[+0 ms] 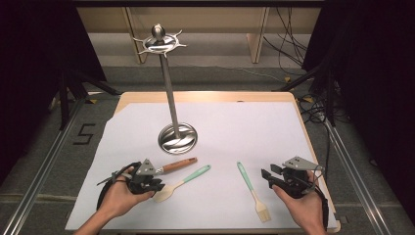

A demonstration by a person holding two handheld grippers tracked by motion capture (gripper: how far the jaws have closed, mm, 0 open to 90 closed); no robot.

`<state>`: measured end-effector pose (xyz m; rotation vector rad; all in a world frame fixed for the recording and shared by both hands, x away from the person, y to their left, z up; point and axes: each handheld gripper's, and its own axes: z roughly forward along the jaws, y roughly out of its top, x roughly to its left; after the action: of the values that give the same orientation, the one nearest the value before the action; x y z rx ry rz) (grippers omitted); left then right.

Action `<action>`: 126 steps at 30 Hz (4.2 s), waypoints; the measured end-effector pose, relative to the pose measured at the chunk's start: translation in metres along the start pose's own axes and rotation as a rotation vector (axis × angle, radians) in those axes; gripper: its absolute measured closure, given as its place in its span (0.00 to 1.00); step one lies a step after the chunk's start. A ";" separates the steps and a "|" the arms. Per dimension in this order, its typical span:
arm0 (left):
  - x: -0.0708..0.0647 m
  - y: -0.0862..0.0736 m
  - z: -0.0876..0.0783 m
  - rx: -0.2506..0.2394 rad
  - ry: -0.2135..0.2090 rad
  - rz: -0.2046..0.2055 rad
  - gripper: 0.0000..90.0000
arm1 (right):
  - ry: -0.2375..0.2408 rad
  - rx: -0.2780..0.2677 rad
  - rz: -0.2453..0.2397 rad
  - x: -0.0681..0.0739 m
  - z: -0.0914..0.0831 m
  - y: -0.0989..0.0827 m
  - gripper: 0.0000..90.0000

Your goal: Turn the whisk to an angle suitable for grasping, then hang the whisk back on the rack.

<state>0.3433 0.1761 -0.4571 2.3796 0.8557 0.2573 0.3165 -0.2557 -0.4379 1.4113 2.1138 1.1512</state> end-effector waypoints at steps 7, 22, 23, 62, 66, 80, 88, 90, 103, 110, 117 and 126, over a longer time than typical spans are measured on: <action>0.004 0.025 0.023 0.110 0.002 -0.009 0.99 | -0.018 -0.016 -0.059 -0.004 -0.002 0.001 0.64; 0.016 0.051 0.052 0.162 0.043 -0.008 0.99 | 0.013 0.004 -0.001 -0.002 -0.001 0.000 0.64; 0.016 0.052 0.052 0.162 0.043 -0.013 0.99 | 0.013 0.005 0.000 -0.002 -0.001 0.000 0.65; 0.038 0.079 0.024 0.195 0.015 0.079 0.48 | -0.002 0.030 -0.061 -0.007 -0.003 0.013 0.73; 0.043 0.082 0.034 0.315 -0.022 0.104 0.49 | 0.018 0.043 -0.016 -0.004 -0.003 0.010 0.73; 0.057 0.080 0.056 0.473 -0.051 0.141 0.56 | 0.030 0.073 -0.020 -0.004 -0.004 0.011 0.73; 0.061 0.081 0.059 0.524 -0.065 0.176 0.69 | 0.023 0.066 -0.013 -0.003 -0.004 0.011 0.73; 0.060 0.080 0.058 0.523 -0.061 0.185 0.75 | 0.038 0.052 -0.046 -0.005 -0.002 0.011 0.73; 0.040 0.077 -0.001 0.047 0.076 0.049 0.76 | 0.105 -0.017 0.000 0.025 -0.006 0.028 0.71; 0.009 0.081 -0.011 -0.344 0.120 -0.026 0.76 | 0.202 -0.167 -0.022 0.058 0.002 0.063 0.68; -0.017 0.098 -0.009 -0.409 0.122 0.016 0.76 | 0.284 -0.235 -0.009 0.082 0.016 0.091 0.65; -0.035 0.112 -0.005 -0.418 0.110 0.087 0.76 | 0.311 -0.259 -0.040 0.101 0.041 0.116 0.60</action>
<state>0.3722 0.0869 -0.3860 2.0262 0.6701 0.5495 0.3683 -0.1289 -0.3580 1.1271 2.0802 1.6499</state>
